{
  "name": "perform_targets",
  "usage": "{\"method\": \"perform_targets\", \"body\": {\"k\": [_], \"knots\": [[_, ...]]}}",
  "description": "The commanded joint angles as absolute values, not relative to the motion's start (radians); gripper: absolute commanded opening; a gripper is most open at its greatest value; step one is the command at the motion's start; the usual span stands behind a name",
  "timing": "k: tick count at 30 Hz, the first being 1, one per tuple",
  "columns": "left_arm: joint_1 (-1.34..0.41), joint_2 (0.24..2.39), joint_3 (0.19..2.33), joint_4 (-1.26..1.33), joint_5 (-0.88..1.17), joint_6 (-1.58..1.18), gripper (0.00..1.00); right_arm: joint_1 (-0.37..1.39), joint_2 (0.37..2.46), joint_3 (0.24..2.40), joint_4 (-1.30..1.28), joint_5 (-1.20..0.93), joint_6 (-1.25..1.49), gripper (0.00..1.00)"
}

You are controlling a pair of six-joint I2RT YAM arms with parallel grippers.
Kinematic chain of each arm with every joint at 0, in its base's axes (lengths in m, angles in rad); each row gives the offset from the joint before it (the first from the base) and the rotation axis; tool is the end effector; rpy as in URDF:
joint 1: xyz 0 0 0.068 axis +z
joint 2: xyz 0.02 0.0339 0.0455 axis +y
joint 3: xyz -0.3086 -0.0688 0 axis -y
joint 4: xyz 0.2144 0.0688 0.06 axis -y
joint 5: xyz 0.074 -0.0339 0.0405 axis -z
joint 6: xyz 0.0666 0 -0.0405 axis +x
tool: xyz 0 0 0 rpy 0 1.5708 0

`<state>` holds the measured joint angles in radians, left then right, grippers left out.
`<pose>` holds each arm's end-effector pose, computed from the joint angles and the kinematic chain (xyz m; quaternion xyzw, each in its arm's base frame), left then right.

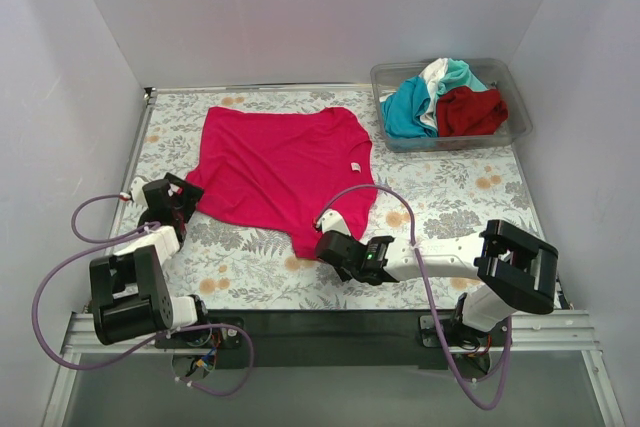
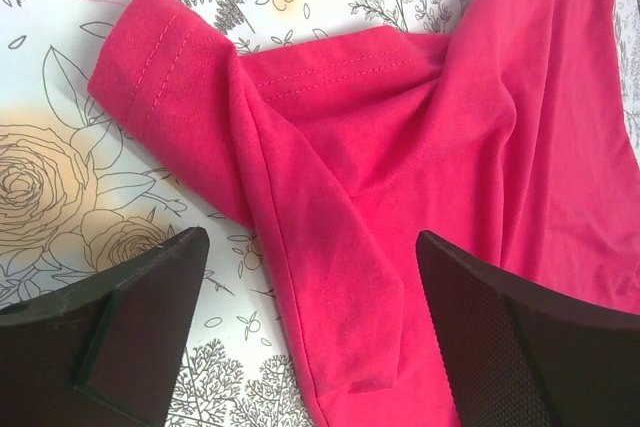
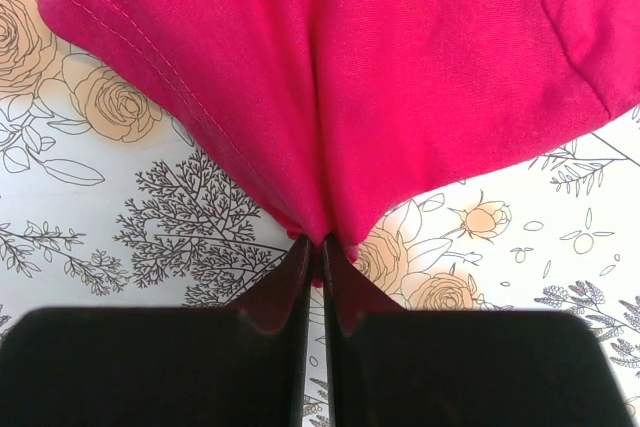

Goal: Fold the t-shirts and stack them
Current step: Flatten the tshirt out

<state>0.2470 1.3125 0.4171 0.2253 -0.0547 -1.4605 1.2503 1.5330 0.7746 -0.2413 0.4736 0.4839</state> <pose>0.2242 0.0603 0.1948 -0.6862 0.5824 -0.2279 0.3715 0.1162 0.2536 0.2059 -0.2875 0.8898 0.0631 0.3488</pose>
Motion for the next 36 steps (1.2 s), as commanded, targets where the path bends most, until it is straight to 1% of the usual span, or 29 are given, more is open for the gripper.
{"method": "perform_targets", "body": {"k": [1,5,7,16,17,25,31,36], "knots": [[0.261,1.308,0.426,0.244,-0.067,-1.468,0.77,1.246,1.509,0.764,-0.265,0.509,0.497,0.01],[0.293,1.334,0.423,0.27,-0.055,-1.48,0.69,1.243,1.493,0.75,-0.265,0.511,0.499,0.01],[0.328,1.344,0.417,0.284,-0.029,-1.488,0.62,1.241,1.485,0.744,-0.262,0.511,0.503,0.01],[0.36,1.359,0.434,0.321,-0.046,-1.502,0.58,1.239,1.491,0.738,-0.241,0.497,0.505,0.01],[0.36,1.367,0.443,0.325,-0.049,-1.502,0.55,1.239,1.493,0.738,-0.239,0.494,0.503,0.01],[0.371,1.405,0.483,0.33,-0.045,-1.506,0.43,1.238,1.502,0.736,-0.221,0.48,0.497,0.01],[0.379,1.296,0.465,0.288,-0.052,-1.494,0.43,1.238,1.519,0.735,-0.206,0.468,0.492,0.01],[0.397,1.295,0.472,0.267,-0.06,-1.485,0.43,1.238,1.531,0.745,-0.199,0.45,0.479,0.01]]}}
